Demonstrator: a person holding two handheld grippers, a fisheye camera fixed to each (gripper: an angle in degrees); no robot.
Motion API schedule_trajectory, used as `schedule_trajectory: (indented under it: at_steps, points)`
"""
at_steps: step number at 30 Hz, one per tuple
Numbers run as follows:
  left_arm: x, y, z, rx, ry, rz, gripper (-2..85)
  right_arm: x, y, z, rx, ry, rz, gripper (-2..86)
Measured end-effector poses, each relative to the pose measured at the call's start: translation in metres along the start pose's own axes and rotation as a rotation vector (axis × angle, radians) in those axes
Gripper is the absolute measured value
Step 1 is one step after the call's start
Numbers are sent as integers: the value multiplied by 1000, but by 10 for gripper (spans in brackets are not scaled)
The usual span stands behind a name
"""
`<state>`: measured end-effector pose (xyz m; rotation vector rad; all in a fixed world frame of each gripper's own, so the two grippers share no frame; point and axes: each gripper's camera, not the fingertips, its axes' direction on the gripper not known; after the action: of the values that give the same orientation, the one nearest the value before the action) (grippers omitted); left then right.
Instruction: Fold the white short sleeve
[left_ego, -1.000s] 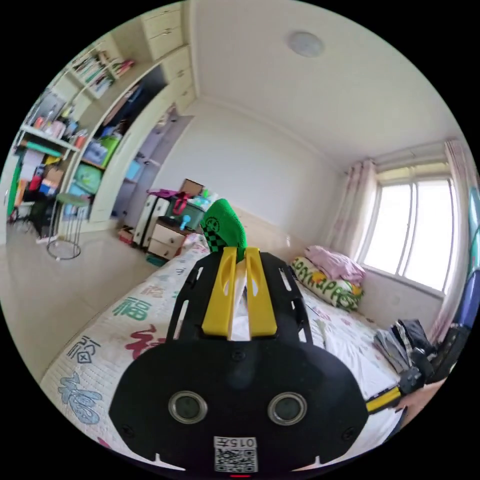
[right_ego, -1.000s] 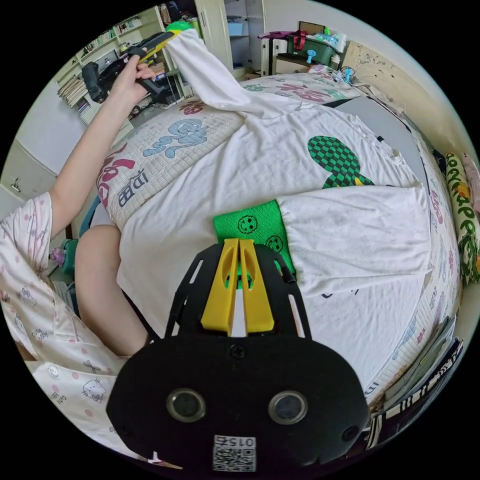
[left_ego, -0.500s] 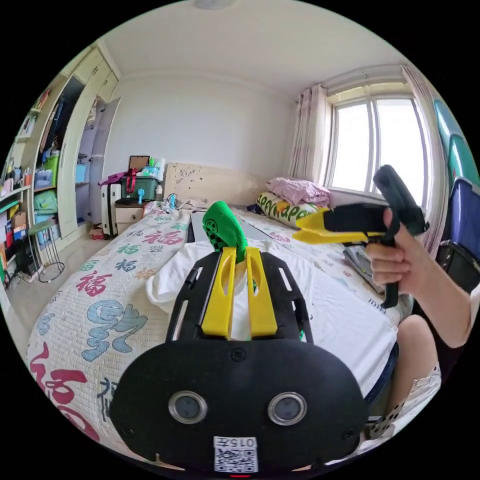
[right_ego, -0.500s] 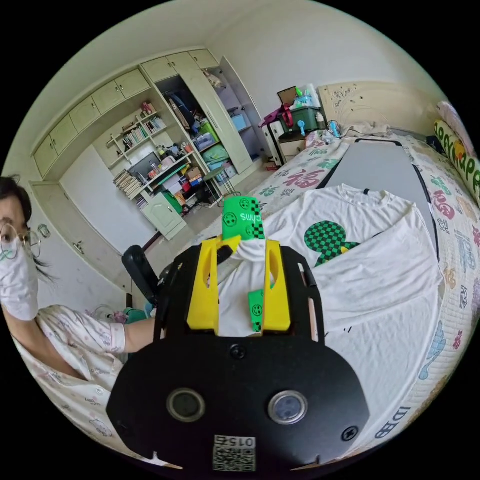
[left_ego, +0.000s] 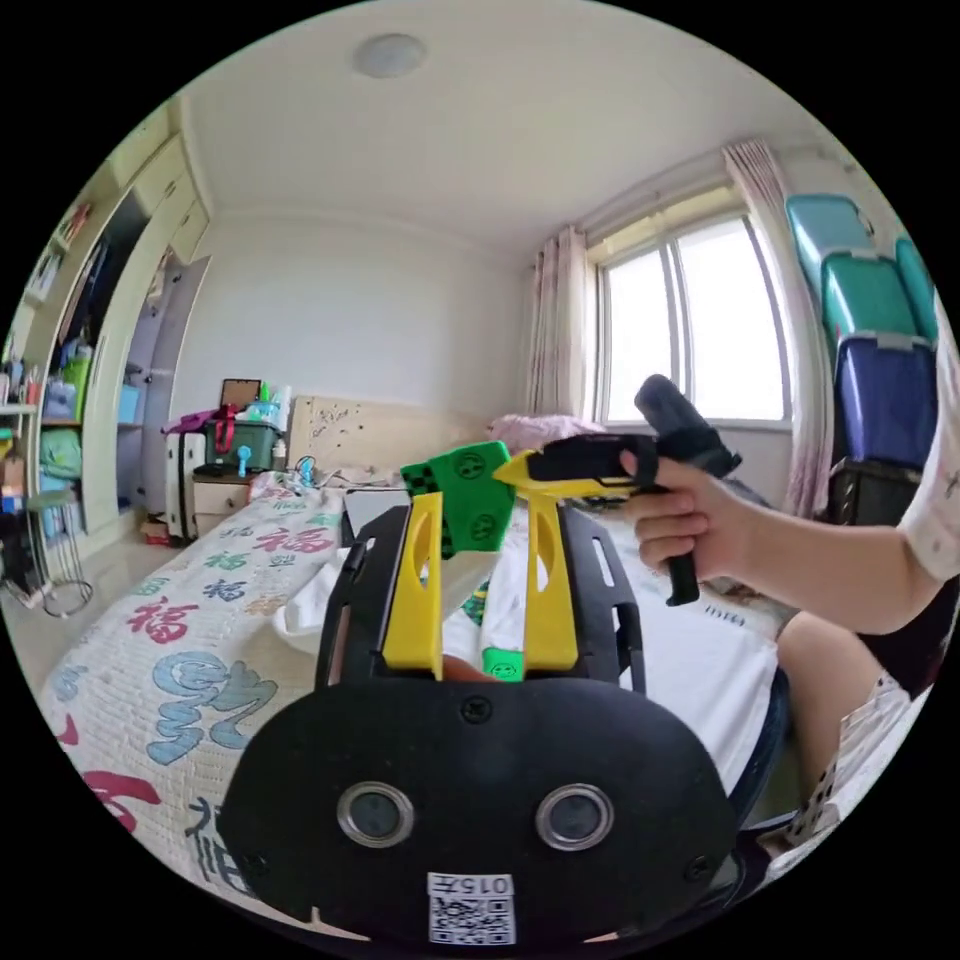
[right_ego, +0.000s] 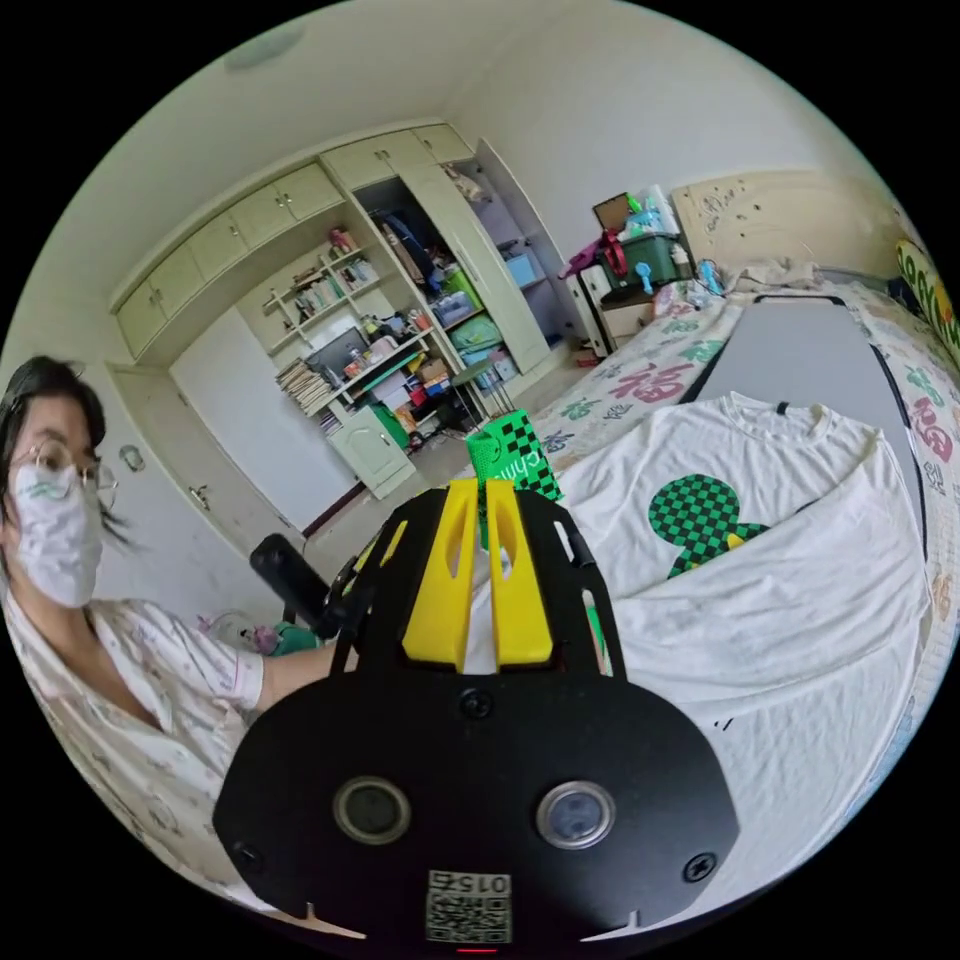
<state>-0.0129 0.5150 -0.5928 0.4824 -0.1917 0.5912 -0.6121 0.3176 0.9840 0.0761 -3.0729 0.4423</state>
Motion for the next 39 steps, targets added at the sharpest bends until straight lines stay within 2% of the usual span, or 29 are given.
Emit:
schedule_trajectory:
  at_steps: [2,5,8,12,14,17,20,25,30,33,39]
  points:
    - [-61,5,-23,22,116,-69,139,-22,10,-43,-9,-72,-104,6]
    - [-122,11,-22,-69,321,-131,157,-37,26,-83,-34,-146,-158,6]
    - [-156,24,-21,-107,509,-177,153,-61,51,-106,-12,-165,-173,8]
    - [-167,32,-33,-89,574,-134,133,-100,87,-100,-53,-162,-195,15]
    - [-173,32,-34,-124,672,-87,98,-119,105,-84,-131,-144,-197,28]
    - [-181,35,-32,-202,698,-29,36,-136,118,-70,-231,-97,-205,58]
    - [-187,38,-30,-277,702,28,14,-134,117,-75,-269,-59,-155,82]
    - [-209,38,-34,-332,688,34,5,-99,109,-97,-175,-44,26,104]
    - [-231,28,-39,-350,669,-5,2,-77,108,-79,-78,-35,228,134]
    - [-231,19,-44,-394,587,13,0,-79,106,-47,-65,-51,299,139]
    - [-227,5,-54,-443,481,9,5,-96,109,61,-174,54,291,152]
